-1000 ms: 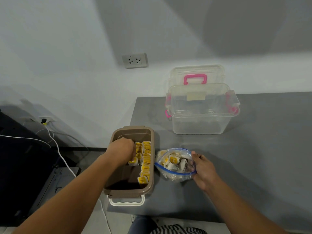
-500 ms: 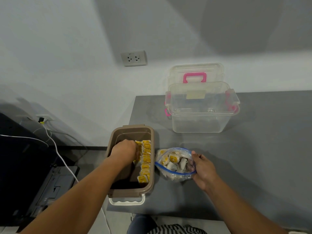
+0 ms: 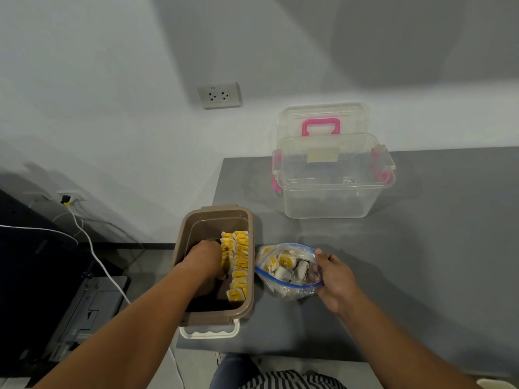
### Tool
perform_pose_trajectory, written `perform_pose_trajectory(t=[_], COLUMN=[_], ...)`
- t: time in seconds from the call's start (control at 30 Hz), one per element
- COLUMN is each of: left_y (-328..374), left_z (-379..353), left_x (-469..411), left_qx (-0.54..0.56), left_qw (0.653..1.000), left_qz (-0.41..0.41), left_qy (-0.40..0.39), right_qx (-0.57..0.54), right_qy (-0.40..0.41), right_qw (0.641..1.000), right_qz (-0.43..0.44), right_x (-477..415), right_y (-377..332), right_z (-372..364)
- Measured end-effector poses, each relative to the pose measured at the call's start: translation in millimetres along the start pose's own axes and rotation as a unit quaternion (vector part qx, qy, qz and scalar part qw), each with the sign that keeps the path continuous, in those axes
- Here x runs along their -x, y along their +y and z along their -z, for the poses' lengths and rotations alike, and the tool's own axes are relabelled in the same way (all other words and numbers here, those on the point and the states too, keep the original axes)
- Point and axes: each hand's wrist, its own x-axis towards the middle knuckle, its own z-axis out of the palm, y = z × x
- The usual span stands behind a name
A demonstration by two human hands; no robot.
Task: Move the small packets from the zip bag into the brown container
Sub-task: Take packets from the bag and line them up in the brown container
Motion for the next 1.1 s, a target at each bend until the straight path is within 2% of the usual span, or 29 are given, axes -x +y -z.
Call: perform_pose_trajectory(t=[0.13, 0.43, 0.67, 0.9, 1.1], left_y=[2, 6, 6, 2, 0], left_z=[0, 2, 7, 16, 41], left_x=[-1, -3, -1, 4, 25], left_qx=[0.019, -0.09, -0.058, 0.025, 0.04], left_qw=[0.999, 0.996, 0.998, 0.999, 0.998], left_qz=[0.017, -0.002, -0.01, 0.037, 0.025], left_qy=[-0.037, -0.007, -0.024, -0.027, 0.052], right_qx=[-0.002, 0.008, 0.008, 0.031, 0.092], right_qy=[-0.001, 0.002, -0.001, 0.003, 0.035], right_qw=[1.0, 1.0, 1.0, 0.999, 0.994], right_qz=[0.001, 0.003, 0.003, 0.014, 0.047], right_x=[0, -3, -4, -4, -6], right_y=[1, 3, 3, 2, 2], right_z=[0, 1, 2, 2, 4])
